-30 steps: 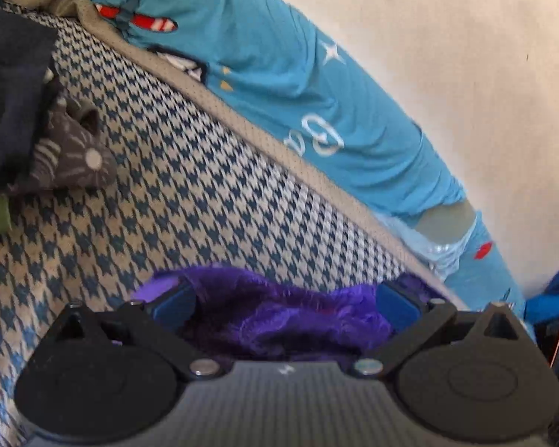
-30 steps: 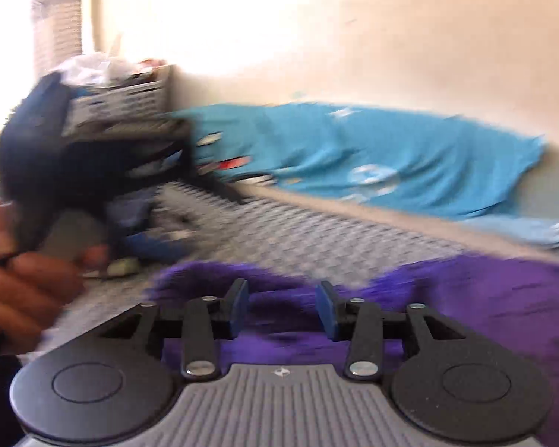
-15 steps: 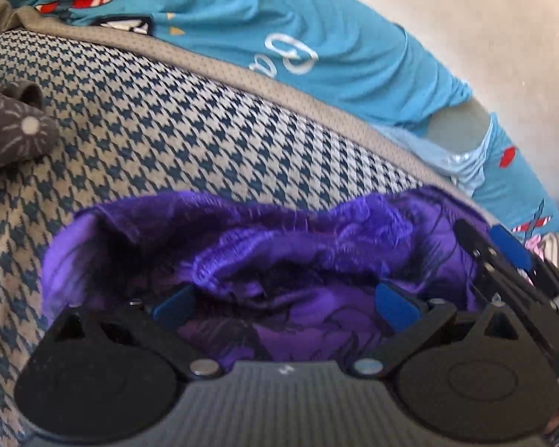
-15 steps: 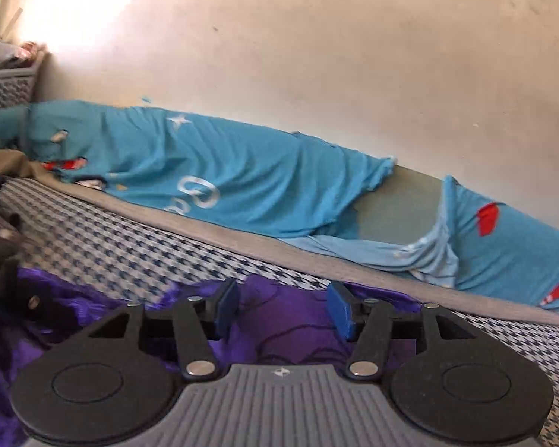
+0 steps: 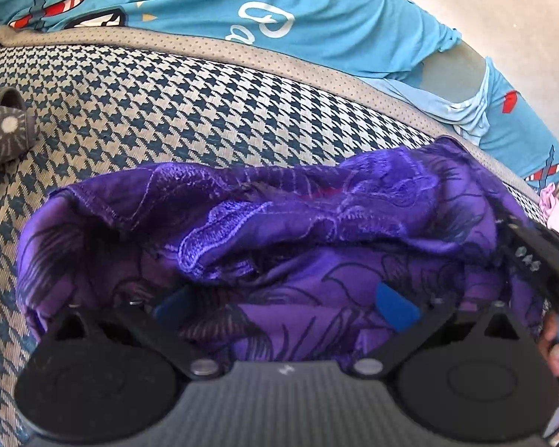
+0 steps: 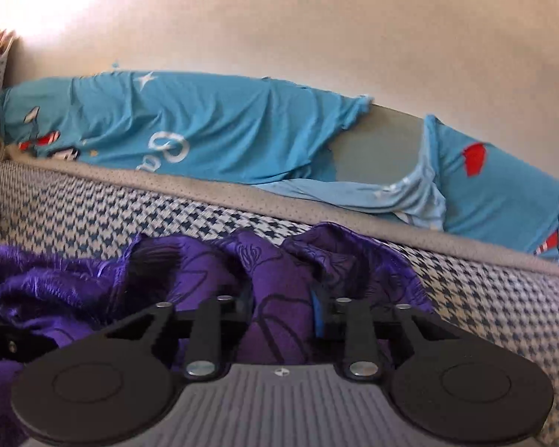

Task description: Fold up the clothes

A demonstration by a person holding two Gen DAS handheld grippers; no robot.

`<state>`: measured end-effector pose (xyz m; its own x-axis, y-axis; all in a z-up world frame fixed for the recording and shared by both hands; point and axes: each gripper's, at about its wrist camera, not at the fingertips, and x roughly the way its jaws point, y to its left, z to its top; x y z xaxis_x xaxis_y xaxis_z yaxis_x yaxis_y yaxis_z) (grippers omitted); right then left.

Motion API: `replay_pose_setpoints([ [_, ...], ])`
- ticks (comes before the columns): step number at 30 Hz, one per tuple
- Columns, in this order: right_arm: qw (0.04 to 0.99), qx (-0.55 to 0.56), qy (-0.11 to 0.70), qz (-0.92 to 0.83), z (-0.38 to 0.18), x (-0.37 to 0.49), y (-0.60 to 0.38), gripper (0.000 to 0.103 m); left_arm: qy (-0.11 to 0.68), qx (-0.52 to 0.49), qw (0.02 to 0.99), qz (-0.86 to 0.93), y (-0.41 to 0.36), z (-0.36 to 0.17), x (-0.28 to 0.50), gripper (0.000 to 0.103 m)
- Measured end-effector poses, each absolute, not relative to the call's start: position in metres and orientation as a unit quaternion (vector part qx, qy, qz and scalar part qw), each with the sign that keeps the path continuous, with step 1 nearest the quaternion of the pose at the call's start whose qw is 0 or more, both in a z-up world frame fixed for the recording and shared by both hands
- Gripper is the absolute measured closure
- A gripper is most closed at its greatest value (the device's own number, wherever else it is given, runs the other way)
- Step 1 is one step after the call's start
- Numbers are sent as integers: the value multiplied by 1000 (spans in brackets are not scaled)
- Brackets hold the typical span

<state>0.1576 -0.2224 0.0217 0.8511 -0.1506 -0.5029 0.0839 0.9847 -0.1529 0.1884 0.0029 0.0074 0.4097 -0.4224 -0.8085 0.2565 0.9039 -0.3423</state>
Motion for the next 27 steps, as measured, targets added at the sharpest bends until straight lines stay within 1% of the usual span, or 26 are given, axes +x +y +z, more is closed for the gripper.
replay_pose_setpoints([
  [8,964,-1,234,-127,41,113,-255,80,491,-58,841,-221,-5,8,174,0],
  [18,949,79,241,-188,37,52,-279,85,473,-25,848,-240,-10,5,149,0],
  [23,949,52,245,-193,30,33,-271,86,466,-25,851,-241,-6,-1,137,0],
  [27,934,80,276,-212,20,21,-277,88,454,-16,858,-239,-3,-3,125,0],
])
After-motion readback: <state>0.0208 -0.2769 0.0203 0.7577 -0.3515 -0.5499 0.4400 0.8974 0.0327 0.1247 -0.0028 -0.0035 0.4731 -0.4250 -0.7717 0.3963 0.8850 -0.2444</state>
